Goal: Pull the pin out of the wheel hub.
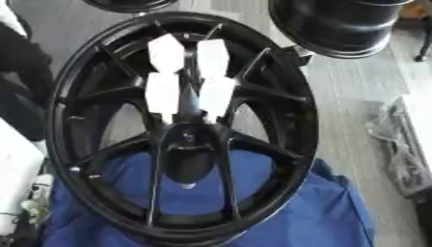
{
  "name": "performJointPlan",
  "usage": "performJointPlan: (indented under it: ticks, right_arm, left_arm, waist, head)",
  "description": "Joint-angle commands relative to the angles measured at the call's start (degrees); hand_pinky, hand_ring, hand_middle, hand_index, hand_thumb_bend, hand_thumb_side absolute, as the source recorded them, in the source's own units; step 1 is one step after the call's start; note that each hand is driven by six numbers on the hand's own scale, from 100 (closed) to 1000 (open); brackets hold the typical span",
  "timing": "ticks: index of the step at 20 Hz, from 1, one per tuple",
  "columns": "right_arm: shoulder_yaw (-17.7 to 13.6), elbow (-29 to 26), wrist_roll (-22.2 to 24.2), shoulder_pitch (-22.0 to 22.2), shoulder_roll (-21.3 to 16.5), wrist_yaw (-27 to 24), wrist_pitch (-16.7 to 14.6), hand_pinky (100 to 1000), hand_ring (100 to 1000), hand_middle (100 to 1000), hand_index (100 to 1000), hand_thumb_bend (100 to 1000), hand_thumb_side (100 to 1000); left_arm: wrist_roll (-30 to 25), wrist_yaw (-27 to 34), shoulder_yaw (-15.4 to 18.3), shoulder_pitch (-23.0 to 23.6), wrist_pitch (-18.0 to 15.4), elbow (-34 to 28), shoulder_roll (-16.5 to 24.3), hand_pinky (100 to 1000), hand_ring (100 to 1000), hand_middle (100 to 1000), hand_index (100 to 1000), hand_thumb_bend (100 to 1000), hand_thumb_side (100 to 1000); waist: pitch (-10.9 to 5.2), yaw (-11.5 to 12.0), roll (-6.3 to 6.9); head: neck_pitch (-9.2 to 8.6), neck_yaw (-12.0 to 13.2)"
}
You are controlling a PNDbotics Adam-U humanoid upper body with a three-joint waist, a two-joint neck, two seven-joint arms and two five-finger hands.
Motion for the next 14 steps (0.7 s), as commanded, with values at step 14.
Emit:
performJointPlan:
  ticks: [14]
  right_arm:
    - [0.7, -11.06, 5.82, 2.8, -5.85, -2.76, 1.96, 812, 715, 717, 858, 604, 428]
  left_arm:
    - [-0.56, 0.06, -0.41, -0.79, 0.14, -0.76, 2.34, 725, 789, 748, 720, 322, 770]
  waist:
    - [-0.98, -0.09, 0.42]
  head:
    - [-0.39, -0.7]
